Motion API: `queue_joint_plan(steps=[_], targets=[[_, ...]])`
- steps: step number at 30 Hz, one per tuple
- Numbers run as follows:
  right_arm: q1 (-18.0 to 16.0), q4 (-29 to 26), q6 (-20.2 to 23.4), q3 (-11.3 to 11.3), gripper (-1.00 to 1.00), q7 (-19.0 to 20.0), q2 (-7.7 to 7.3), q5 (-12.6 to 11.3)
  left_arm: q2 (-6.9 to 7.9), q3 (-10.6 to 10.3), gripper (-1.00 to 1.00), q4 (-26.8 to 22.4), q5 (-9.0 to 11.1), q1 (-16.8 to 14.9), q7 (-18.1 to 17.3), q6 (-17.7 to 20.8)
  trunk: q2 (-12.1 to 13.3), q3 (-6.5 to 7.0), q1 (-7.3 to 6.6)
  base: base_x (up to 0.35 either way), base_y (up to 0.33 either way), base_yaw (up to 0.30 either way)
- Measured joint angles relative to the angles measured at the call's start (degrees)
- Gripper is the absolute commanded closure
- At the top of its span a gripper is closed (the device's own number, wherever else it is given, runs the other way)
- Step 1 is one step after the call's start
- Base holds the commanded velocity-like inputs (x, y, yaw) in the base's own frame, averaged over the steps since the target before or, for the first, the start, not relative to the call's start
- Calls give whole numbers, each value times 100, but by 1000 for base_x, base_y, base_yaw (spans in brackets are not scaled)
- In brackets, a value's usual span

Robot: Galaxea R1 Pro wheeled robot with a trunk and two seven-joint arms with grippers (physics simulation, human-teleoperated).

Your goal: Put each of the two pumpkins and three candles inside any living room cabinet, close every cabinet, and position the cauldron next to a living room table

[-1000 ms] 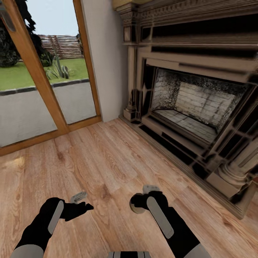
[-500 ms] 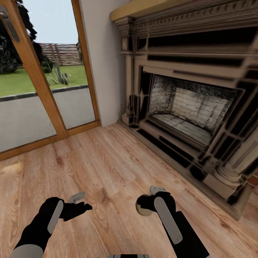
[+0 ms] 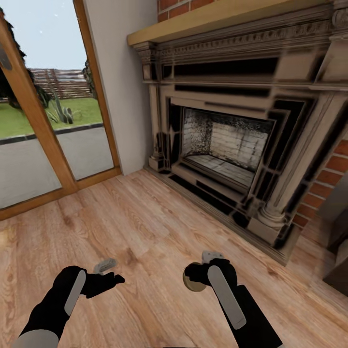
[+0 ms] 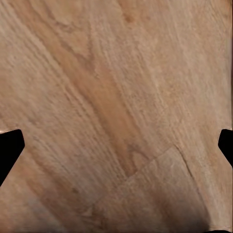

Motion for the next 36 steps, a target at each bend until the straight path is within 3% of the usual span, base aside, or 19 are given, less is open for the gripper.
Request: queue_joint_plan(steps=[9,36], targets=[[0,2,-2,0,100,7,0,-5,-2,4,-100,0,2,2,0,0,12,151,-23,-88,0,-233],[0,46,-18,0,100,27,0,-9,7,0,-100,0,7,2,-9,-26,1094,485,-615,0,0,-233]])
